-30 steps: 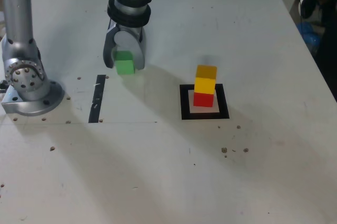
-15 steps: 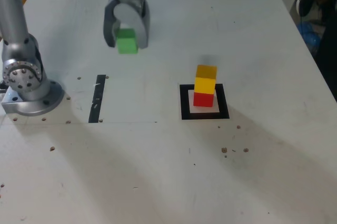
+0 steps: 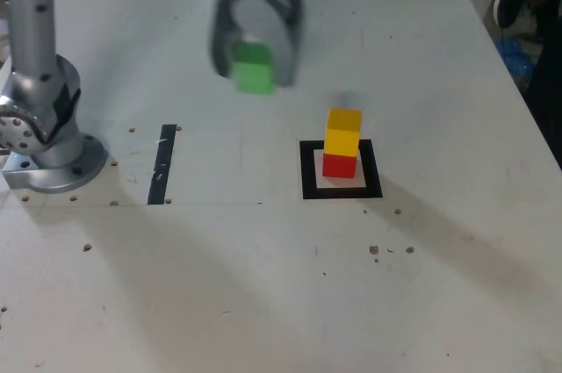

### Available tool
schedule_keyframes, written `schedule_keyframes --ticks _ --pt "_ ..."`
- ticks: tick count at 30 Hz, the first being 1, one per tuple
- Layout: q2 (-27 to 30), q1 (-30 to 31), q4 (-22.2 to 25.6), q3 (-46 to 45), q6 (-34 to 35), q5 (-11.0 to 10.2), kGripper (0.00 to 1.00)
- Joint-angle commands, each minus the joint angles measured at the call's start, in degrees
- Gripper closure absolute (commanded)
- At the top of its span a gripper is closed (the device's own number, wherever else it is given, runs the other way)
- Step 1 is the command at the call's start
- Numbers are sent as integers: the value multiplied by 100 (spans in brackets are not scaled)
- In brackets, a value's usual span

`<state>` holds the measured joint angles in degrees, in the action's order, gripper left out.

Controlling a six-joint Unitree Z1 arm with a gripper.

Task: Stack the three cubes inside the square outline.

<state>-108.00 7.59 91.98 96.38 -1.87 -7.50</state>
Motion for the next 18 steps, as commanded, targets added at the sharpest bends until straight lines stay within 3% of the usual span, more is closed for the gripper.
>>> schedule_keyframes --ticks 1,18 --pt "-192 69 53 1044 40 27 81" --pt "-838 96 23 1417 -108 101 79"
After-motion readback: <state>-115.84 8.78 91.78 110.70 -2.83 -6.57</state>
